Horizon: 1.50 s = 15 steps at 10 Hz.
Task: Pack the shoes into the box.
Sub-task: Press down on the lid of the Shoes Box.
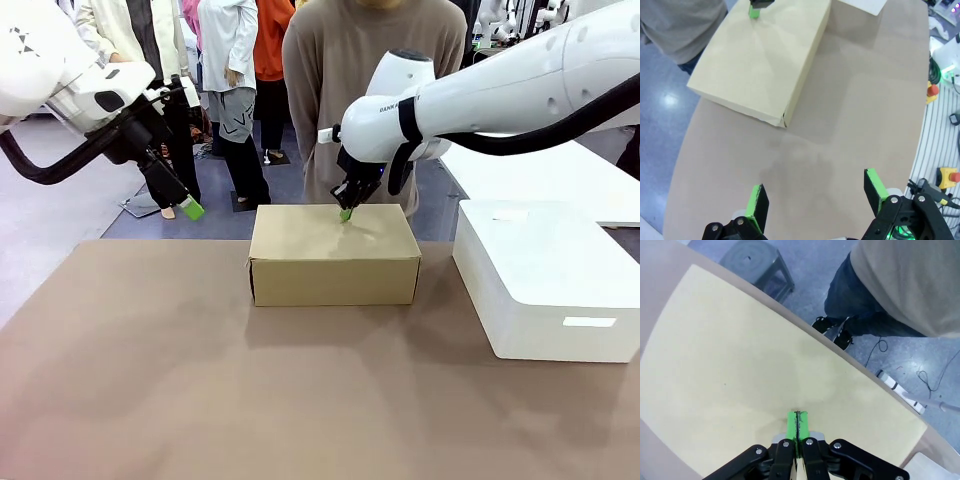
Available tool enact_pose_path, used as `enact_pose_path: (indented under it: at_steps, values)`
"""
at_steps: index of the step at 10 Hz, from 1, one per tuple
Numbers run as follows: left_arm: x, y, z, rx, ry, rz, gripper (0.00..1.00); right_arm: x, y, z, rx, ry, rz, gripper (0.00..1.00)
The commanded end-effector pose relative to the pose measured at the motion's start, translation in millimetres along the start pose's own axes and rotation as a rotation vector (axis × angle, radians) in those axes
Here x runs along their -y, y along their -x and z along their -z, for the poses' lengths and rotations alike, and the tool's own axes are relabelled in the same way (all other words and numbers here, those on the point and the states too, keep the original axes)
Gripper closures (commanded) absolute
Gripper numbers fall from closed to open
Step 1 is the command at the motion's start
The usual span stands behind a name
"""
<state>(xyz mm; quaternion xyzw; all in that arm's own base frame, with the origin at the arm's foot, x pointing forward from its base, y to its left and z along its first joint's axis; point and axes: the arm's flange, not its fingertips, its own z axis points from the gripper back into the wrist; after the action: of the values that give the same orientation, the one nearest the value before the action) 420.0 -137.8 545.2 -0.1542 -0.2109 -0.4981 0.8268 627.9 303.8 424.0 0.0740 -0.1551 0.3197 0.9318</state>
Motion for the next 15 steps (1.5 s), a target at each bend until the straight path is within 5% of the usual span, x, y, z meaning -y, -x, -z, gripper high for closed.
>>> enact_pose_path:
  at_steps: [1,8,13,15]
  values:
    - [-1,0,-1,0.002,-0.003,-0.010,0.00,-11,11,-49,0.002,0.006,-0.026,1.00]
    - [-1,0,-1,0.002,-0.003,-0.010,0.00,-21,64,-105,0.001,-0.083,-0.130,1.00]
    - [-1,0,-1,0.002,-0.003,-0.010,0.00,-31,163,-162,-0.011,-0.015,-0.179,0.01]
    - [-1,0,-1,0.002,-0.003,-0.010,0.00,-33,198,-172,-0.036,-0.027,-0.161,0.00]
